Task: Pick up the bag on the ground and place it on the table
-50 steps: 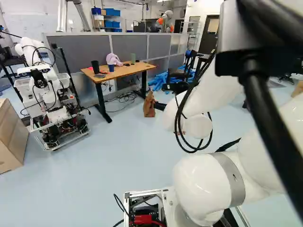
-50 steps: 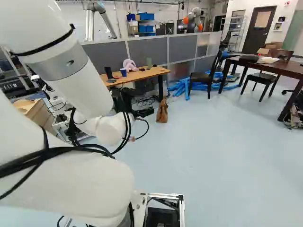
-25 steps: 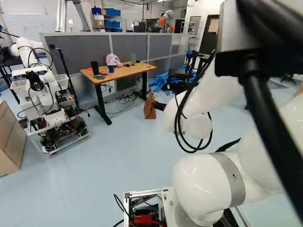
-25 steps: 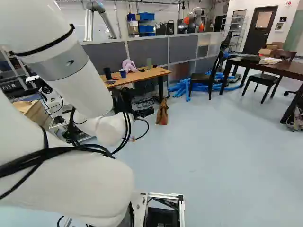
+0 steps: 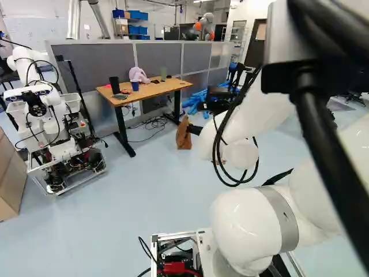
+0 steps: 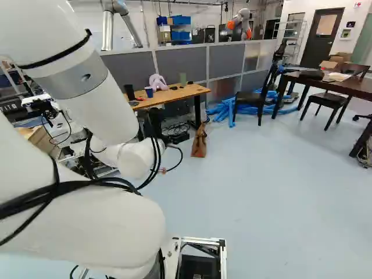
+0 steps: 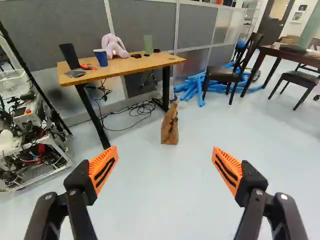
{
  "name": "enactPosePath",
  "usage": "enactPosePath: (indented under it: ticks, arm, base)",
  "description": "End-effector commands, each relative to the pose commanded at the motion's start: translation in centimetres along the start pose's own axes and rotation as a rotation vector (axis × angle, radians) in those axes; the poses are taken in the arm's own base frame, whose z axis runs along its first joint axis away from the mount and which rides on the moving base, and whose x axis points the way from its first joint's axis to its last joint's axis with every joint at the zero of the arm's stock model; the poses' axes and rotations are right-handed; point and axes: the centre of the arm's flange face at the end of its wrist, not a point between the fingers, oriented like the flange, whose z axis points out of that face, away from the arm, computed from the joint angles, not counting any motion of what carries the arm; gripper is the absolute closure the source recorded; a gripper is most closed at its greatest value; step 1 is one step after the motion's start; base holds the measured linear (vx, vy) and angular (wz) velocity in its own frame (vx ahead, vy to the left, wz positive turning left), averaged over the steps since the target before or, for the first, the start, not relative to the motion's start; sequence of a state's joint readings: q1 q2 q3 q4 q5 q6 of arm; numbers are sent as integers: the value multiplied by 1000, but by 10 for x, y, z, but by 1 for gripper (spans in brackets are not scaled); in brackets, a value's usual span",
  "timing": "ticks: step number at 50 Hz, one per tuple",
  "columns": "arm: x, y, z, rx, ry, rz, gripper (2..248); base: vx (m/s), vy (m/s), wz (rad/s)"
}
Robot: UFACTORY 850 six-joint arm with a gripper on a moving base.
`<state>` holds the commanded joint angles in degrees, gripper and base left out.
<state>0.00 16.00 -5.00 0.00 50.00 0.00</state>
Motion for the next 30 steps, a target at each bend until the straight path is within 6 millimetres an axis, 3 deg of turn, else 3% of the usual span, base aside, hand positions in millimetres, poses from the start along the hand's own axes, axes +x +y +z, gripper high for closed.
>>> enactPosePath:
  ticks: [30]
  arm:
    - [0,0,0,0,0,0,3]
  base:
    - [166,-54,1]
